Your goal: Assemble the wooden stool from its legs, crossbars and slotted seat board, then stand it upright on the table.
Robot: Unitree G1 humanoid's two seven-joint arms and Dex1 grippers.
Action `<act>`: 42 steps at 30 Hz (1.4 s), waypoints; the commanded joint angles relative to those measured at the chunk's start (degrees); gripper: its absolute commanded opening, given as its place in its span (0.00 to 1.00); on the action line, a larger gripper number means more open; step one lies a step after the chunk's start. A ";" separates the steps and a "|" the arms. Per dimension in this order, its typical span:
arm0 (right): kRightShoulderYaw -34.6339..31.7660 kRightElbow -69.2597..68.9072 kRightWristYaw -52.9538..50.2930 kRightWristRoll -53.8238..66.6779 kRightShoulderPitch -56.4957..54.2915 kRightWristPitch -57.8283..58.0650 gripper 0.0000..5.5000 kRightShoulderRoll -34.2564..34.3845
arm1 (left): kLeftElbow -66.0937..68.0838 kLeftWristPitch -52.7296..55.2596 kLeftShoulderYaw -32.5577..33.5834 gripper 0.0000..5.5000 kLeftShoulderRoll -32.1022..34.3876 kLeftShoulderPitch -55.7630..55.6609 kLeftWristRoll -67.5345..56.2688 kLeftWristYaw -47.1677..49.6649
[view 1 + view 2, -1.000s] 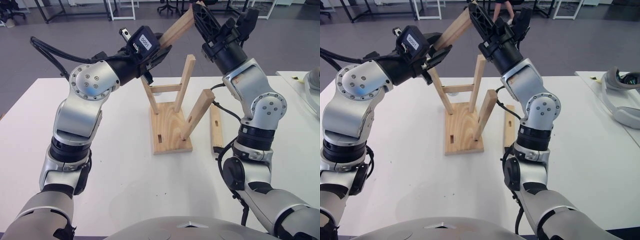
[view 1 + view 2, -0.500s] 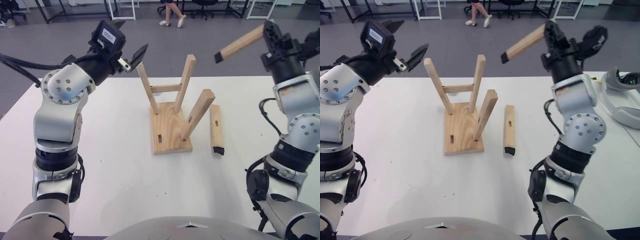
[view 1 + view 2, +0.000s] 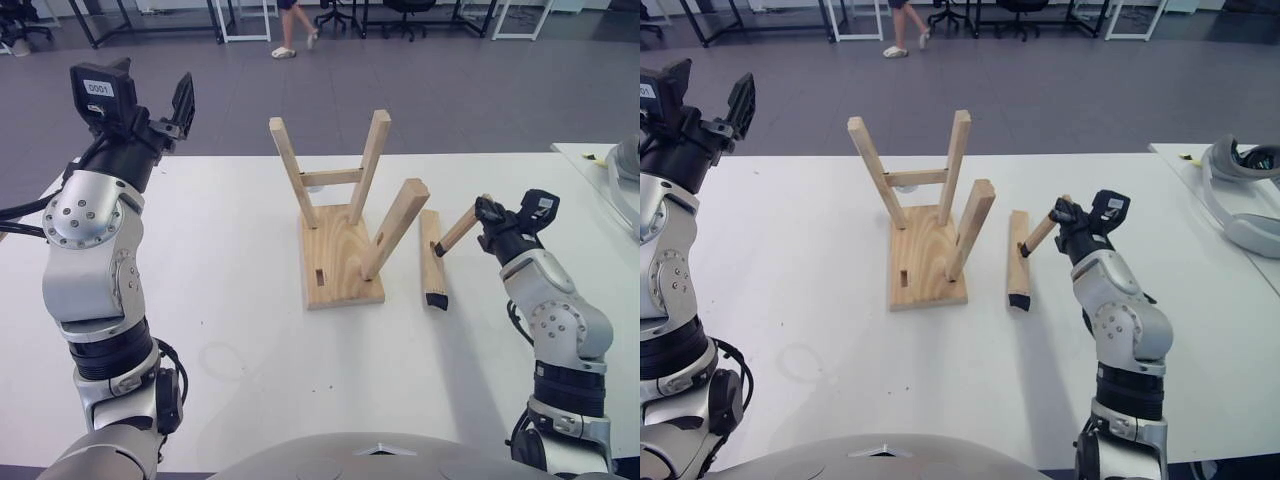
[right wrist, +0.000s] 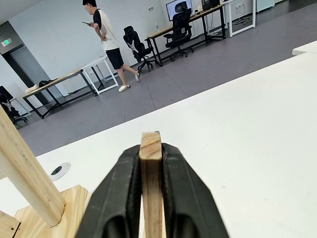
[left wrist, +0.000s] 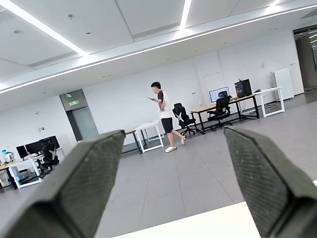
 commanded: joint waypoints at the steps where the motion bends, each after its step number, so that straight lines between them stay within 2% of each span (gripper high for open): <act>1: 0.35 2.16 1.81 -2.20 0.70 -4.45 0.08 3.97 | -0.10 1.10 -0.40 0.67 -0.81 -0.28 -1.57 1.12; 8: 3.57 6.98 6.32 -11.04 1.43 -13.90 0.08 6.04 | 0.24 2.09 -1.42 0.67 -0.06 -1.36 -2.80 1.44; 15: 3.76 6.65 7.89 -13.72 3.45 -16.45 0.08 7.03 | -0.32 2.48 -2.85 0.67 0.45 -0.51 -2.81 1.70; 25: 4.67 7.49 5.28 -23.46 7.18 -21.63 0.08 7.77 | 0.01 1.91 -3.76 0.67 1.73 -0.51 -2.10 1.89; 29: 6.82 11.79 7.50 -28.41 8.92 -25.12 0.08 5.87 | -0.06 1.64 -4.19 0.67 2.03 -0.40 -1.93 2.11; 42: 4.90 22.96 6.75 -32.34 13.48 -16.41 0.08 2.68 | 0.46 0.07 -5.82 0.67 2.58 0.49 0.16 2.43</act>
